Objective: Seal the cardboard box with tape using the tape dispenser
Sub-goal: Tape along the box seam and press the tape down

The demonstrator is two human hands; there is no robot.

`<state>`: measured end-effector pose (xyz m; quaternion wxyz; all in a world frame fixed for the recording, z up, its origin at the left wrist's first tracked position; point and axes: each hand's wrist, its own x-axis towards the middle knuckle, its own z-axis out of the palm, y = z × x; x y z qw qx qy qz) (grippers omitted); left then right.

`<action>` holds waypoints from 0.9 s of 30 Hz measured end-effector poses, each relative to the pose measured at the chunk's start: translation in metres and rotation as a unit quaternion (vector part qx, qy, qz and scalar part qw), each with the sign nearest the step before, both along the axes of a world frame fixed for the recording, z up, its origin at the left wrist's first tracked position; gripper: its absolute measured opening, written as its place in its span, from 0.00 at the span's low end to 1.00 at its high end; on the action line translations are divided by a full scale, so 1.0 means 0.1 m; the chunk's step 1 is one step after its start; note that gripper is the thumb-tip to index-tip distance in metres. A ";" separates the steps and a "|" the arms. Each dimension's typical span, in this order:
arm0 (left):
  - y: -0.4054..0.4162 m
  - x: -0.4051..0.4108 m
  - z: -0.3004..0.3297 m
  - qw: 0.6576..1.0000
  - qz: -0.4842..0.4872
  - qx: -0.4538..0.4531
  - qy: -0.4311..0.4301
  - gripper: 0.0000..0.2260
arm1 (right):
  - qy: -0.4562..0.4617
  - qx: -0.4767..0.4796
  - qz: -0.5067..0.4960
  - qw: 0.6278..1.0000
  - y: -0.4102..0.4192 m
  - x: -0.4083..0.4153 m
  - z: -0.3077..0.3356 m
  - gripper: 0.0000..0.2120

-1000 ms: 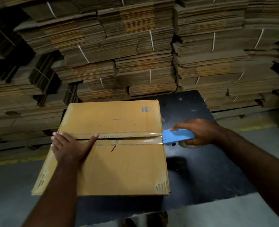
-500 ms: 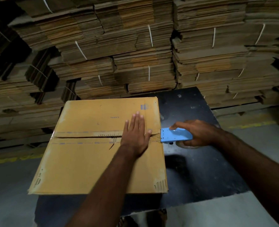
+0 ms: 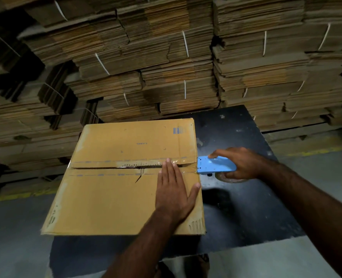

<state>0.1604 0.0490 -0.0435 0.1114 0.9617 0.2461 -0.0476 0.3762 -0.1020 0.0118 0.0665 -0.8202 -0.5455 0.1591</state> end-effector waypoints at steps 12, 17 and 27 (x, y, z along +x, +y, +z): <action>0.04 0.32 -0.06 0.990 -0.139 0.031 -0.004 0.40 | -0.016 0.007 0.002 1.000 -0.02 0.01 -0.08 0.29; -0.02 0.33 -0.08 0.993 -0.111 0.038 -0.003 0.38 | 0.003 0.006 0.008 1.000 -0.21 0.12 -0.09 0.33; -0.06 0.31 -0.03 0.995 -0.095 0.041 0.000 0.38 | -0.001 -0.020 -0.002 1.000 -0.64 0.23 -0.12 0.34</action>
